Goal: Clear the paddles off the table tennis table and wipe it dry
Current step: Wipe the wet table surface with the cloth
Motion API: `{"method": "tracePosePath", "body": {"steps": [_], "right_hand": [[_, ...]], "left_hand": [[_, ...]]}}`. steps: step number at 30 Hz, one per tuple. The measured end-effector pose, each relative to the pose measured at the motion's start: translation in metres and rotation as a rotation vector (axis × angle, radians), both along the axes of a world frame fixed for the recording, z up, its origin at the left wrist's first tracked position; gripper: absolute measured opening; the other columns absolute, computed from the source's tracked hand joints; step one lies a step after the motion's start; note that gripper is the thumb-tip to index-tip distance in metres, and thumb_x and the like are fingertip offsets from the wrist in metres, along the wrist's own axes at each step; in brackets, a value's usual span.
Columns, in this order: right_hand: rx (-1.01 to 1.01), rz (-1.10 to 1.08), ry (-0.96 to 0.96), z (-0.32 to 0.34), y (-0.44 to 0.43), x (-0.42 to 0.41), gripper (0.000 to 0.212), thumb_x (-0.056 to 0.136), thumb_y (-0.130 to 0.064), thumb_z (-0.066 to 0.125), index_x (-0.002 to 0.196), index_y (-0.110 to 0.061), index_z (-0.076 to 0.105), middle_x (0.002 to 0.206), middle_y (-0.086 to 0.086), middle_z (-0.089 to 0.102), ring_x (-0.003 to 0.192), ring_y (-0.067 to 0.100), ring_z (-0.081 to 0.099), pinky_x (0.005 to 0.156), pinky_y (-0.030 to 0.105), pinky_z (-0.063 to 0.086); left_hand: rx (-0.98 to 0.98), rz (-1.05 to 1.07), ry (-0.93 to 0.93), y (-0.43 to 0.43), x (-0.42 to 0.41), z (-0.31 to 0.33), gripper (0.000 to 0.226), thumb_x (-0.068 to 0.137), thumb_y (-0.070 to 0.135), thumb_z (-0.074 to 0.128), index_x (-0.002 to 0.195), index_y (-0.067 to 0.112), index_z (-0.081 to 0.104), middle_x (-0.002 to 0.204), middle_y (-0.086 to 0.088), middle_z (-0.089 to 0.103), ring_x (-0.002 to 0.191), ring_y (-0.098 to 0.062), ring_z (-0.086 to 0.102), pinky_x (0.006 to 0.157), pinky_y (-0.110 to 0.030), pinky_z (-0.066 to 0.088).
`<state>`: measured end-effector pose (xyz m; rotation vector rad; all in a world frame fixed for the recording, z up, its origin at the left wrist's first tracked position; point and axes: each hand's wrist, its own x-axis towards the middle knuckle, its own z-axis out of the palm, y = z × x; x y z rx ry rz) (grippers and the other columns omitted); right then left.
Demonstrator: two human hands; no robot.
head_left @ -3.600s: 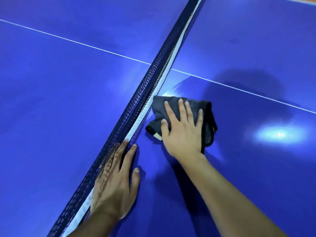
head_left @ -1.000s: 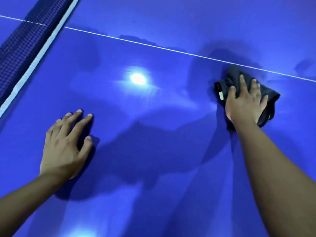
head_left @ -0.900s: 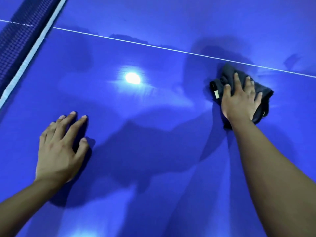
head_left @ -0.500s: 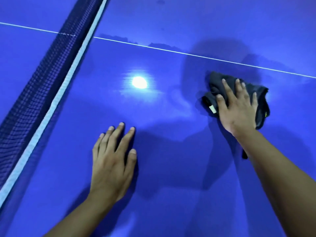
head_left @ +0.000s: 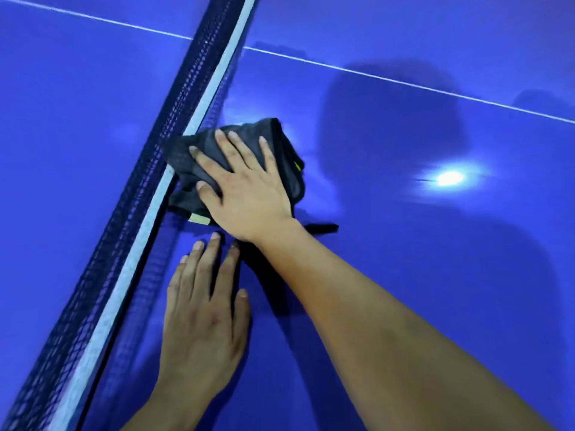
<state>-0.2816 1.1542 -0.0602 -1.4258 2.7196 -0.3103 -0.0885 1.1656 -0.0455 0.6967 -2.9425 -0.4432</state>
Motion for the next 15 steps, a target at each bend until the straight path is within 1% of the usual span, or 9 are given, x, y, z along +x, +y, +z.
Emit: {"method": "tracePosePath", "body": {"steps": [5,8,10,15], "right_hand": [[0.003,-0.026,0.001,0.003,0.005,-0.002,0.056,0.105,-0.053,0.031,0.16,-0.043,0.025,0.171,-0.003,0.016,0.158,0.013,0.008,0.125,0.051,-0.006],[-0.025,-0.068,-0.008,0.001,0.038,-0.007,0.056,0.104,-0.053,0.033,0.159,-0.044,0.027,0.171,-0.004,0.018,0.157,0.012,0.01,0.125,0.05,-0.006],[-0.063,-0.131,-0.034,0.0,0.076,-0.017,0.056,0.104,-0.052,0.034,0.159,-0.043,0.029,0.17,-0.003,0.019,0.157,0.012,0.011,0.125,0.05,-0.005],[-0.079,-0.325,-0.055,0.005,0.207,-0.05,0.056,0.104,-0.052,0.034,0.159,-0.043,0.029,0.171,-0.003,0.019,0.158,0.013,0.01,0.127,0.049,-0.003]], "left_hand": [[-0.014,0.051,-0.004,0.015,0.001,0.0,0.059,0.098,0.03,0.038,0.153,0.009,0.041,0.163,-0.015,0.029,0.152,-0.034,0.023,0.124,-0.051,0.018],[-0.018,0.018,0.012,0.038,-0.002,0.004,0.06,0.097,0.033,0.038,0.154,0.012,0.041,0.164,-0.014,0.028,0.152,-0.034,0.025,0.124,-0.051,0.019],[-0.019,-0.022,0.032,0.062,-0.001,0.006,0.06,0.097,0.033,0.039,0.153,0.011,0.041,0.165,-0.012,0.027,0.152,-0.034,0.025,0.123,-0.052,0.021],[0.012,-0.104,0.058,0.146,-0.001,0.006,0.061,0.096,0.034,0.04,0.152,0.011,0.044,0.165,-0.01,0.029,0.152,-0.033,0.027,0.121,-0.051,0.025]]}}
